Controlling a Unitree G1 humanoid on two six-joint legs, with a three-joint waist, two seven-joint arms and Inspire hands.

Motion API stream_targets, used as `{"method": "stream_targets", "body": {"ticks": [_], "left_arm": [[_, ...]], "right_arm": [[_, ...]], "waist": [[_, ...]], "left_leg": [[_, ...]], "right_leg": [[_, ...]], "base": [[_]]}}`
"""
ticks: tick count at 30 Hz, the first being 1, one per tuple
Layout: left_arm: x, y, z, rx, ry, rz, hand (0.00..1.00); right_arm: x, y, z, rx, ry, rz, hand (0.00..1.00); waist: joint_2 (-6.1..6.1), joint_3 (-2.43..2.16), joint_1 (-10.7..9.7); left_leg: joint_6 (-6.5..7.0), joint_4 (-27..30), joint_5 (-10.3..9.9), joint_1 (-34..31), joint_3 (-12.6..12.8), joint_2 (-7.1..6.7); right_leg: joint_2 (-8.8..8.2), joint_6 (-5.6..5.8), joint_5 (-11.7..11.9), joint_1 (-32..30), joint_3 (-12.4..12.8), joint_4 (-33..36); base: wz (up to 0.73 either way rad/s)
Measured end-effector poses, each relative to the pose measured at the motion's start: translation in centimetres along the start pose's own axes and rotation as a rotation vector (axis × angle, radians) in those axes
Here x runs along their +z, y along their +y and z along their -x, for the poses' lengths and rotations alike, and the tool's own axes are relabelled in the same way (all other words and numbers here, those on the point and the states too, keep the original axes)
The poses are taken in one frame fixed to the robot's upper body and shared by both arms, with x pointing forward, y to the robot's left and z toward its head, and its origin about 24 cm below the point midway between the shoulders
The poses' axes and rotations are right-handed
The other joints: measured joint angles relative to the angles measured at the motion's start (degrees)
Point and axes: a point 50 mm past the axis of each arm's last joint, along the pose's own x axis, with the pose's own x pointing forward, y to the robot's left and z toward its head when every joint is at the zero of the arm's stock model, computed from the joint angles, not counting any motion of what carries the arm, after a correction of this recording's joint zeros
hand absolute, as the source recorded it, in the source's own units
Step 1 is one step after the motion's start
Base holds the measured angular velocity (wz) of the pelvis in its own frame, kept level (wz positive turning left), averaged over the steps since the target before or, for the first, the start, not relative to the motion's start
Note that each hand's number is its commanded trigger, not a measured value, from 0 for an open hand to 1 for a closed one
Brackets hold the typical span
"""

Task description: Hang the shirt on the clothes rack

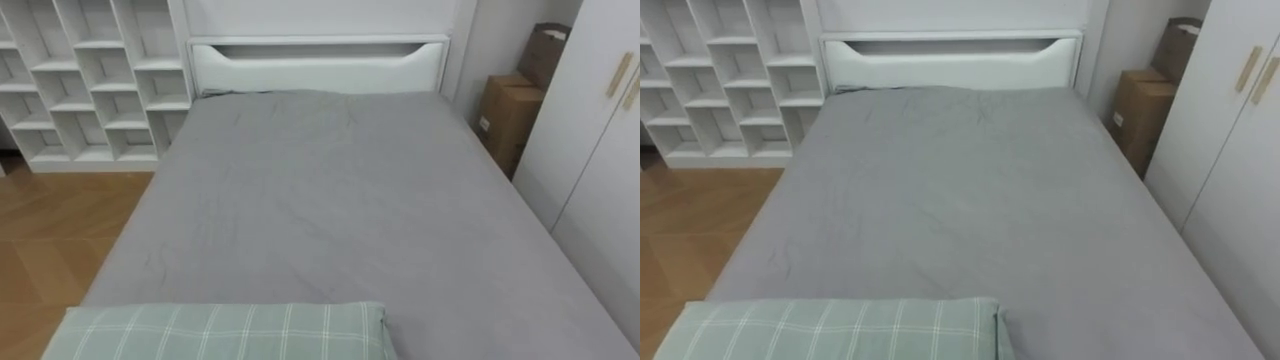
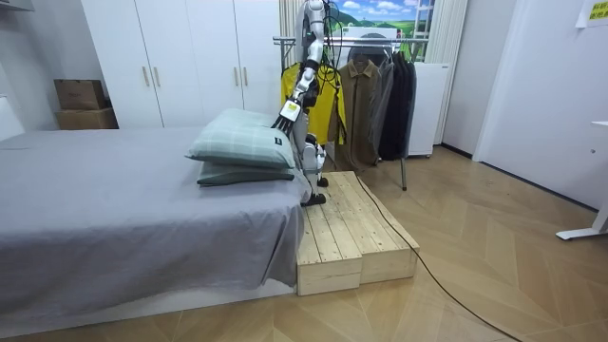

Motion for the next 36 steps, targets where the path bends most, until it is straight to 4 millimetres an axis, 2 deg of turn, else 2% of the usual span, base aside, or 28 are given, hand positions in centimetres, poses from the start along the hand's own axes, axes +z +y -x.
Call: {"method": "stream_targets", "body": {"ticks": [4,7,10,16,29,36], "left_arm": [[-0.02,-0.05,0.01,-0.005,0.0,-0.011,0.0],[-0.05,0.02,0.0,-0.002,0.004,-0.013,0.0],[-0.08,0.04,0.01,-0.002,0.006,-0.013,0.0],[-0.22,0.08,0.0,0.0,0.018,-0.016,0.0],[-0.39,0.47,0.0,0.022,0.027,-0.021,0.0],[-0.38,0.4,0.01,0.02,0.027,-0.019,0.0]], "right_arm": [[0.02,0.01,0.0,-0.004,-0.002,0.0,0.0],[0.04,0.0,0.0,-0.005,-0.008,0.001,0.0],[-0.2,-0.08,0.01,-0.007,0.001,0.009,0.0],[-0.32,-0.1,0.01,-0.007,0.008,0.008,0.0],[-0.39,0.02,0.01,-0.003,0.01,0.005,0.0],[-0.35,0.01,0.0,-0.004,0.008,0.001,0.0]], "waist": [[0.03,0.18,-0.9],[0.04,0.17,-1.1],[-0.01,0.16,-1.2],[-0.1,0.15,-1.5],[-0.55,0.05,-1.2],[-0.4,0.05,-1.1]], "left_leg": [[0.21,0.0,-0.1,0.0,0.1,-0.21],[0.27,-0.3,-0.1,0.0,0.6,-0.21],[0.45,-1.0,0.3,0.2,1.2,-0.3],[0.47,-1.3,0.2,0.8,1.7,-0.33],[0.51,-1.3,0.3,1.1,2.5,-0.33],[0.54,-1.2,0.3,1.1,2.5,-0.32]], "right_leg": [[-0.19,0.24,0.1,-0.2,0.4,0.0],[-0.21,0.26,0.2,-0.9,1.2,0.0],[-0.2,0.26,0.2,-1.0,3.2,0.0],[-0.22,0.38,0.3,-0.9,4.3,0.1],[-0.27,0.38,0.3,-1.0,5.0,0.1],[-0.28,0.38,0.3,-1.0,5.0,0.1]], "base": [[-0.02],[-0.09],[-0.09],[-0.03],[-0.02],[0.0]]}}
